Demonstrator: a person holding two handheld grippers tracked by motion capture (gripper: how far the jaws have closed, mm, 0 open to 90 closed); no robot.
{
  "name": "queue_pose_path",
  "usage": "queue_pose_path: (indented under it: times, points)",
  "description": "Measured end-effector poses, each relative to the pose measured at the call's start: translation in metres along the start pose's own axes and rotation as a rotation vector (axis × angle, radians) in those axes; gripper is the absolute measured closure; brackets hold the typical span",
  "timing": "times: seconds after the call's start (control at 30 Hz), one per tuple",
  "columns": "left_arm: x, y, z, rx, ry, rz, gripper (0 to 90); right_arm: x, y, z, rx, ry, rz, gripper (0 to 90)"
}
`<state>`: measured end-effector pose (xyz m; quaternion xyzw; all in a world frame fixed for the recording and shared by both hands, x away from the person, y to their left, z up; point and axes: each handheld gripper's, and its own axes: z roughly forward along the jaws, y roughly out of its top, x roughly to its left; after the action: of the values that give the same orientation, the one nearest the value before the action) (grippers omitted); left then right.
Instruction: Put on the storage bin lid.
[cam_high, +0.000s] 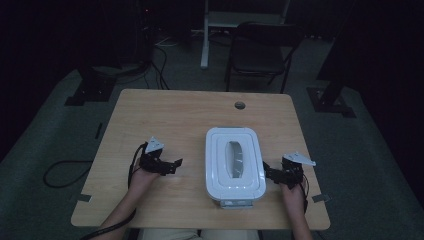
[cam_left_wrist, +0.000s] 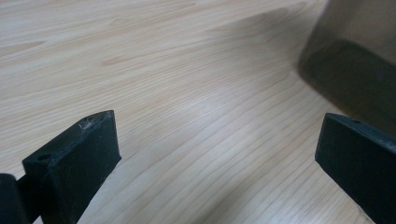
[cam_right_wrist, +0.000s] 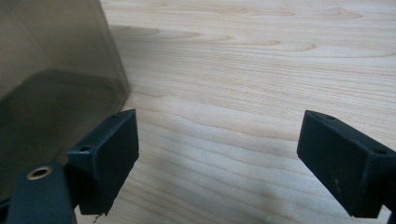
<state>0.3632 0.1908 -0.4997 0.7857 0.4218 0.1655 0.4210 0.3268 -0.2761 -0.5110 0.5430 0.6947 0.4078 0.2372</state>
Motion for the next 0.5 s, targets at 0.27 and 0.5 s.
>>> queue_pose_path:
  times: [0.27, 0.5]
  points:
    - [0.015, -0.009, -0.014, 0.007, 0.046, -0.028, 0.6, -0.007, -0.002, -0.004, 0.003, -0.044, 0.031, 12.7]
    - [0.027, -0.019, -0.022, 0.015, 0.074, -0.057, 0.6, -0.012, -0.005, -0.010, 0.013, -0.074, 0.037, 12.7]
